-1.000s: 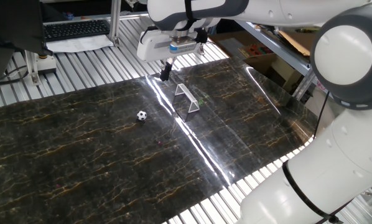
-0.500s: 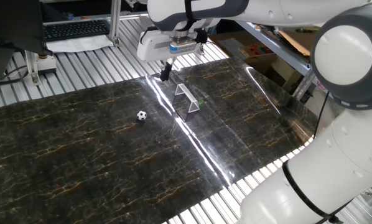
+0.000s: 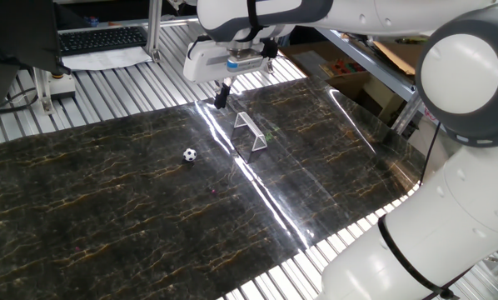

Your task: Push the soccer ball into the goal

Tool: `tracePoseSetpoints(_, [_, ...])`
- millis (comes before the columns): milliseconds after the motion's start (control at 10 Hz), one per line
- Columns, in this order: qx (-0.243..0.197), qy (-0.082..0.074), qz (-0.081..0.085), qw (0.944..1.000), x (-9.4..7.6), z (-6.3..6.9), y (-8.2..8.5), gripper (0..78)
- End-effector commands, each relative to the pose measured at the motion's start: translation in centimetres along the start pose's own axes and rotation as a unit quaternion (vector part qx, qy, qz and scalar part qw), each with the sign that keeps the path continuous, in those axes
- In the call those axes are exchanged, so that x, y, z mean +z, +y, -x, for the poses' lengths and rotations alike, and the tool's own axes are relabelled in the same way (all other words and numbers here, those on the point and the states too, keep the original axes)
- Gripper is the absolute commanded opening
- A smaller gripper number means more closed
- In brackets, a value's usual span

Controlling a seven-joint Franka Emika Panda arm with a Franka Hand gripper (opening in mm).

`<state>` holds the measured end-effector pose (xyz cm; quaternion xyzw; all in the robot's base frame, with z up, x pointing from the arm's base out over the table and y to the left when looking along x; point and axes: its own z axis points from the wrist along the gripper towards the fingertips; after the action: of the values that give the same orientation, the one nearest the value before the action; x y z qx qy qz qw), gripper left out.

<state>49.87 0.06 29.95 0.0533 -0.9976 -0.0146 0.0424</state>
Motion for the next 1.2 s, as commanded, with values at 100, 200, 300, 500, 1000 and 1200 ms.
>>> tracePoseSetpoints(100, [0.001,-0.002,-0.001,1.0,-0.01,0.05,-0.02,0.0])
tracePoseSetpoints(200, [0.002,-0.003,-0.001,1.0,0.06,0.06,-0.02,0.0])
tracePoseSetpoints(300, [0.002,-0.003,-0.001,1.0,0.08,0.06,-0.02,0.0])
tracePoseSetpoints(500, [0.002,-0.003,-0.001,1.0,0.08,0.06,-0.02,0.0])
tracePoseSetpoints(1000, [0.009,0.0,-0.007,0.9999,0.1,0.04,-0.01,0.0])
tracePoseSetpoints(1200, [0.011,-0.001,-0.02,0.9997,0.09,0.04,-0.01,0.0])
